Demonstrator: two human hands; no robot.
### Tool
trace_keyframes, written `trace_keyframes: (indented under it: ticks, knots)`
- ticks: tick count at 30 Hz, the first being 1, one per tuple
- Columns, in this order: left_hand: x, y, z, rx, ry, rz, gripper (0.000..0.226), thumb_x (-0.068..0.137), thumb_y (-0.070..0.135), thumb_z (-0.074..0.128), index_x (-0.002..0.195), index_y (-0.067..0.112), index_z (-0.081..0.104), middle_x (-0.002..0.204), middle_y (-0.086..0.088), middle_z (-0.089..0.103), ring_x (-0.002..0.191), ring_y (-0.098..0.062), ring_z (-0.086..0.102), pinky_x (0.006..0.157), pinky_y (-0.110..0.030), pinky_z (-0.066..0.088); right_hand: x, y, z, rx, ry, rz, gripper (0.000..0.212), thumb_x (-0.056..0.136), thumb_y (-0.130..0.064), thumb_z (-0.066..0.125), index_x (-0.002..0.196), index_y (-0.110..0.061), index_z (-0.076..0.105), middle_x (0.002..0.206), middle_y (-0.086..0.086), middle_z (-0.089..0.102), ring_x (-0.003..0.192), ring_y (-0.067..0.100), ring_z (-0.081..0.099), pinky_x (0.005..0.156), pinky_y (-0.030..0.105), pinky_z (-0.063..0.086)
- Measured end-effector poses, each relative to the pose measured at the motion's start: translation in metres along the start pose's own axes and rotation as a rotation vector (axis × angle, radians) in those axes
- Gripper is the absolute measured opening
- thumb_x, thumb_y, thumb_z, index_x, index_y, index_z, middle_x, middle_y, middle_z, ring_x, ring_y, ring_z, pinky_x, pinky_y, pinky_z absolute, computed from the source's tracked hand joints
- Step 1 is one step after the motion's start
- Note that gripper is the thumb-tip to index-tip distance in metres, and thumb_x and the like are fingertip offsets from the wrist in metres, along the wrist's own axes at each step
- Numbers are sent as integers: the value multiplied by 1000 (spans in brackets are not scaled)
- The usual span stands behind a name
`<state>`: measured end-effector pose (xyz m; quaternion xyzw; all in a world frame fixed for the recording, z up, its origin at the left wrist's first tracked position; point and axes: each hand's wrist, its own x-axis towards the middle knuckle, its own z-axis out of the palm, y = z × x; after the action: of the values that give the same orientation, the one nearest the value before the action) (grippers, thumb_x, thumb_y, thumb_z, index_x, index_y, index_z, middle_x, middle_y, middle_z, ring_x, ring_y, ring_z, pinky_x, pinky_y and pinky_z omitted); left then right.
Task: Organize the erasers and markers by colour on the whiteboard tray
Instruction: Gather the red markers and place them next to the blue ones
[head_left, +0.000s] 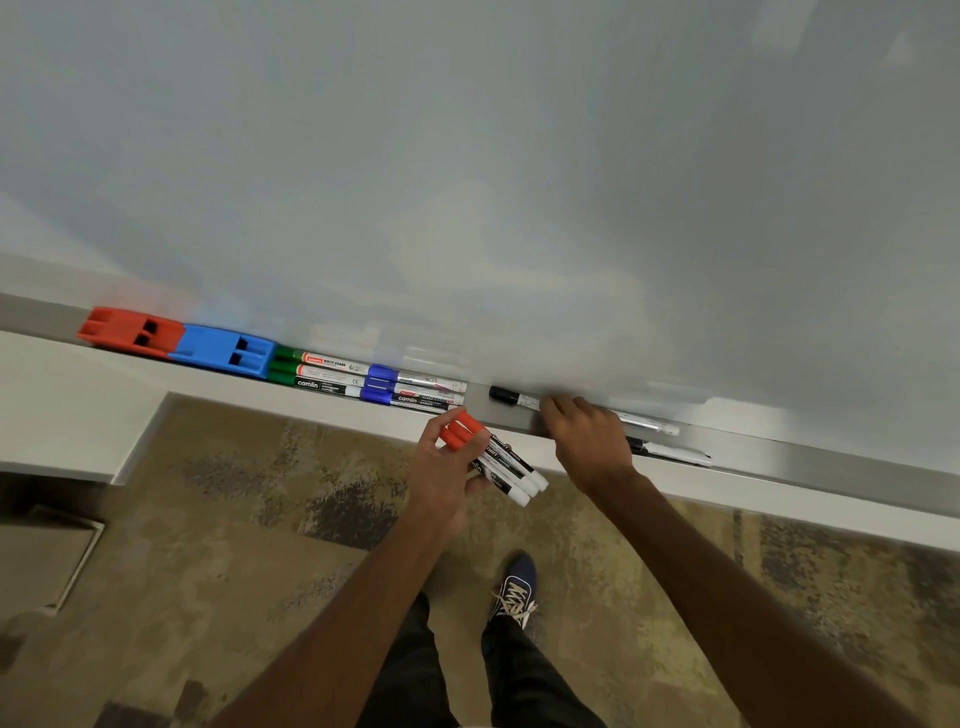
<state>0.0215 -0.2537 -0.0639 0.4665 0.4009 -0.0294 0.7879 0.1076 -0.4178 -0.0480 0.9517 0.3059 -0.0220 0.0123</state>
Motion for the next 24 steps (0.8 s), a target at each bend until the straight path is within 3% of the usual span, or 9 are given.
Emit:
trace_keyframes:
  ticks: [3,6,11,14,20,24]
  knots:
    - [0,0,0,-5,7,6,46,85,1,72,123,24,62,118,-19,68,98,-34,73,78,-52,62,6,1,1,-21,-13,-32,39,48,9,77,83,-6,68,73,9,69,66,28,66,47,32,51]
    - [0,0,1,9,9,5,47,85,2,72,126,23,61,120,-20,67,101,-36,72,82,-55,60,4,6,5,32,78,-40,32,54,13,66,81,-5,67,73,10,68,69,29,64,47,33,50]
    - [2,1,6,25,17,4,47,85,3,73,124,26,63,114,-16,71,94,-32,75,76,-48,63,-41,47,20,69,241,87,33,74,11,55,99,-4,70,89,12,72,88,34,60,68,41,50]
    - [2,-2,14,1,9,-8,43,84,1,74,115,29,68,109,-15,73,91,-30,76,67,-40,62,-72,82,28,21,253,184,38,71,15,62,104,-2,70,94,14,73,89,35,59,72,42,45]
    - [-3,-9,27,2,-3,-19,39,83,2,75,110,31,71,110,-15,73,93,-30,76,71,-41,61,-92,111,34,-59,200,254,46,62,19,60,101,-3,70,92,14,68,84,36,58,72,44,40]
    - [-6,-10,32,-3,19,-21,40,82,1,75,111,29,70,112,-15,72,92,-29,76,69,-39,61,-91,115,38,-100,187,236,51,63,16,60,110,-2,68,99,16,68,90,38,59,77,46,42]
